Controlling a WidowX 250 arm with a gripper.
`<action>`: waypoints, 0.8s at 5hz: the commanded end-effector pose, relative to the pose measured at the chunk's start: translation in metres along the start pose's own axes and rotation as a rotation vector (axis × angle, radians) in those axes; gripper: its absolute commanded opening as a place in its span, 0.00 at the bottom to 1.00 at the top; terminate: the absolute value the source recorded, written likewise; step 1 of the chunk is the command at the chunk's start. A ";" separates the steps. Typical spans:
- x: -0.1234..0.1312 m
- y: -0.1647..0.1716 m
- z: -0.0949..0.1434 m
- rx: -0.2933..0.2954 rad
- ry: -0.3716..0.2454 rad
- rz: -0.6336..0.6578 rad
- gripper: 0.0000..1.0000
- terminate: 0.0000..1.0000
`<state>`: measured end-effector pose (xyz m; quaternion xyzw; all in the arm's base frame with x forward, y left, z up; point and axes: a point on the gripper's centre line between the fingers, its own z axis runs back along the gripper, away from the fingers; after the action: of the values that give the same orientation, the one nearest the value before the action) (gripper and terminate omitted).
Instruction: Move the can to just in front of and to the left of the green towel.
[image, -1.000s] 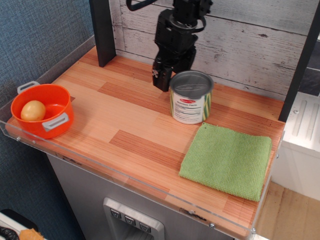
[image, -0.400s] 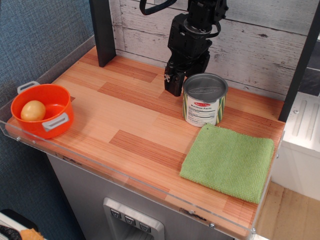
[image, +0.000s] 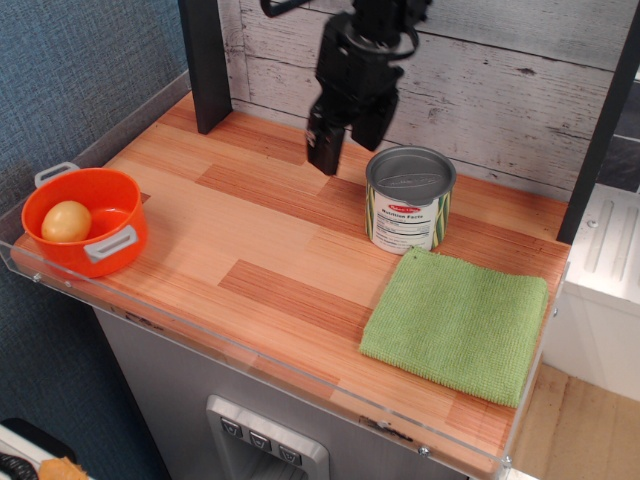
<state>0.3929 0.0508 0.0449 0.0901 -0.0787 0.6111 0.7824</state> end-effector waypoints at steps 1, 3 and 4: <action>0.048 0.015 0.057 -0.048 -0.052 -0.095 1.00 0.00; 0.085 0.059 0.090 -0.060 -0.085 -0.373 1.00 0.00; 0.106 0.092 0.094 -0.098 0.006 -0.551 1.00 0.00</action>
<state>0.3227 0.1383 0.1340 0.0666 -0.0412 0.3698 0.9258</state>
